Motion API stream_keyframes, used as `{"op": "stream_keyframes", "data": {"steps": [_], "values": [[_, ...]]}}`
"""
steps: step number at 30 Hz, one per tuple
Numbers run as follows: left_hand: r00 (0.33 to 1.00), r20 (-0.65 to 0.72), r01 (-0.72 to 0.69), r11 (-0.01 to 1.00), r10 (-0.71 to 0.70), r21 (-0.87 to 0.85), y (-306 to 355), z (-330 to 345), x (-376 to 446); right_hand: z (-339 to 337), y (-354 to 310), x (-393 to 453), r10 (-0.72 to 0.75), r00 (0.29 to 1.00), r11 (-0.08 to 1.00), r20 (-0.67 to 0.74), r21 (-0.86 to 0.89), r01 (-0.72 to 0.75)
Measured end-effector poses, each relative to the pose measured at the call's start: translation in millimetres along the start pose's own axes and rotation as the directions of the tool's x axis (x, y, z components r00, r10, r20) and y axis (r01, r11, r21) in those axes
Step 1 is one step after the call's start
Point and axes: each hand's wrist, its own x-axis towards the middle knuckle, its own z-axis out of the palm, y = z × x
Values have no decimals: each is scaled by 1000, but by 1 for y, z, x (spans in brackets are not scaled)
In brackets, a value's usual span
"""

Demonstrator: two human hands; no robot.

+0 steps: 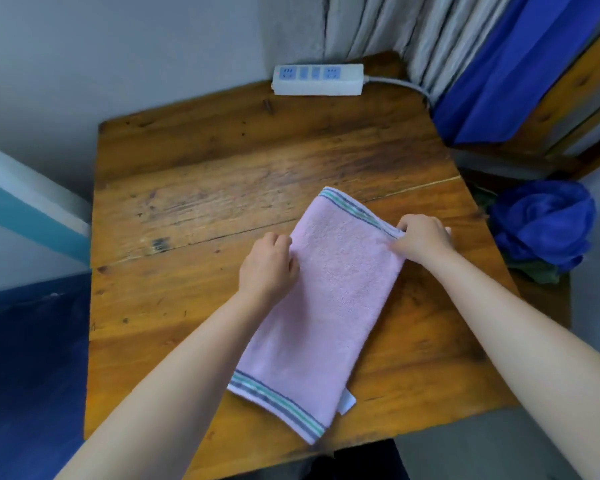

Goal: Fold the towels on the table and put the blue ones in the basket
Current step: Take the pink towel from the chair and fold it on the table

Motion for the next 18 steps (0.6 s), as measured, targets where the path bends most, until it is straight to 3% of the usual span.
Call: {"op": "stream_keyframes", "data": {"steps": [3,7,12,18], "values": [[991,89,107,991,-99,-83,19,1,46,-17,0,32,-59,996,997,64,-47,62],[975,151,197,946,-162,-256,37,4,97,-31,0,61,-202,970,975,135,115,187],[934,219,358,758,-283,-546,48,-2,140,-40,3,83,-333,924,918,186,287,273],[924,331,367,692,-192,-621,48,-26,164,-59,-3,102,-370,915,893,159,332,303]]}}
